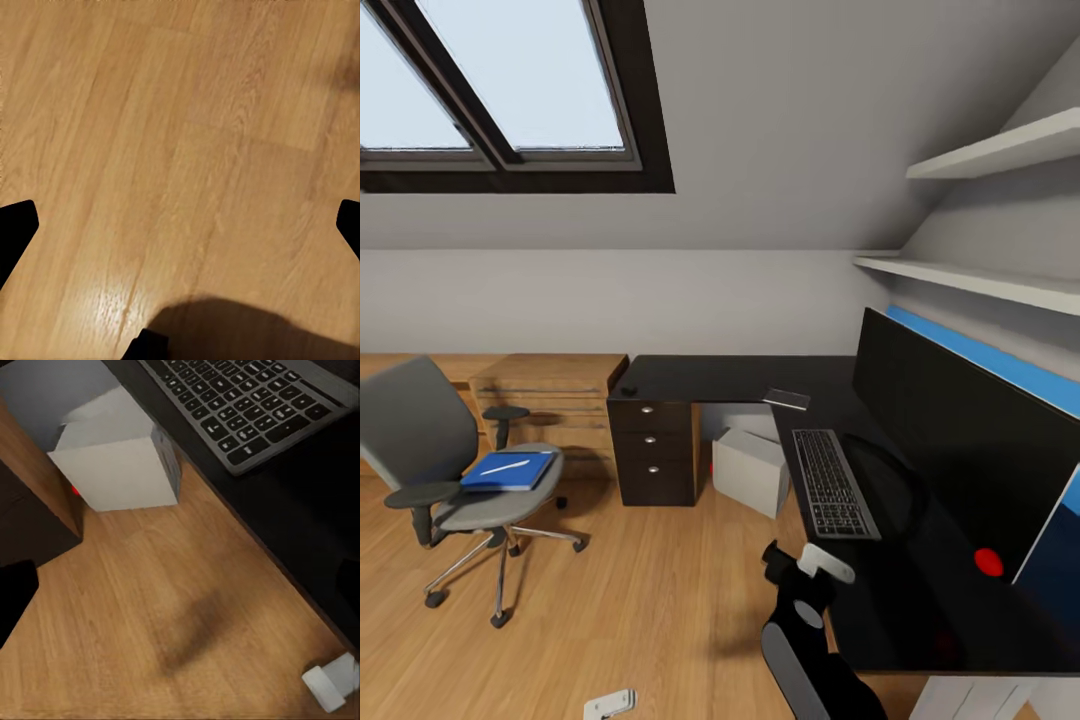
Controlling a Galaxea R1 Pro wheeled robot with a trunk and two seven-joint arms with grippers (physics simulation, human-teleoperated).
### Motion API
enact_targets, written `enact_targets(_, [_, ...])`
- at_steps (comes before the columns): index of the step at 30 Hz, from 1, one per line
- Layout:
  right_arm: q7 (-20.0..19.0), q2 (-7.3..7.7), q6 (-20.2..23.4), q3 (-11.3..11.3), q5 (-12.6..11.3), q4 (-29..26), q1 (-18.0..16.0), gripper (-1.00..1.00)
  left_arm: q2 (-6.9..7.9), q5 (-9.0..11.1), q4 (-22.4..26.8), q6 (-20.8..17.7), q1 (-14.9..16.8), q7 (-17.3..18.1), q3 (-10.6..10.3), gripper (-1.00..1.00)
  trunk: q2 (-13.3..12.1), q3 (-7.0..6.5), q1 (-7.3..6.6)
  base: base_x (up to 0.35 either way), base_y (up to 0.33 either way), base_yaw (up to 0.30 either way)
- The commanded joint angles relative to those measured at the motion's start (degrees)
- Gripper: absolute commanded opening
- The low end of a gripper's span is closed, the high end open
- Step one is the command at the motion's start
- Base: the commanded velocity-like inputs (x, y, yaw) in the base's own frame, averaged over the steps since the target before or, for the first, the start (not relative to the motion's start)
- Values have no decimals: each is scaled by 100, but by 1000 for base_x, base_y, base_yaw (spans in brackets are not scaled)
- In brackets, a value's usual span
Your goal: In the bedroom, organize the workspace by keeping the computer under the desk, ensuring the monitor is on the desk, placing the keyboard on the desk next to the monitor, placing the mouse on the desk next to the keyboard, moving the folder from the swivel chair onto the desk next to the mouse, stacking the notebook on top of the folder with the pen on top of the notebook, and positioning the swivel chair next to the desk.
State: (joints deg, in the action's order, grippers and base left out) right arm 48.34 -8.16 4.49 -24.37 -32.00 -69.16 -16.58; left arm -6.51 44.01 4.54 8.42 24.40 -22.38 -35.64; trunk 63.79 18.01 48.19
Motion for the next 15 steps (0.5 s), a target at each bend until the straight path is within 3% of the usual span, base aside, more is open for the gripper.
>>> enact_targets(1, [70, 1, 143, -12, -20, -13, -17, 100, -2, 55, -1, 18, 4, -21, -49, 100, -37, -11, -22, 0, 0, 0])
enact_targets(8, [130, 0, 376, -77, -534, -13, -58, 100, -7, 55, 1, 19, 4, -21, -56, 100, -37, -11, -22, 0, 0, 0])
enact_targets(15, [102, 5, -46, -77, -747, -1, -63, 100, -10, 55, -4, 19, 4, -21, -57, 100, -37, -11, -22, 0, 0, 0])
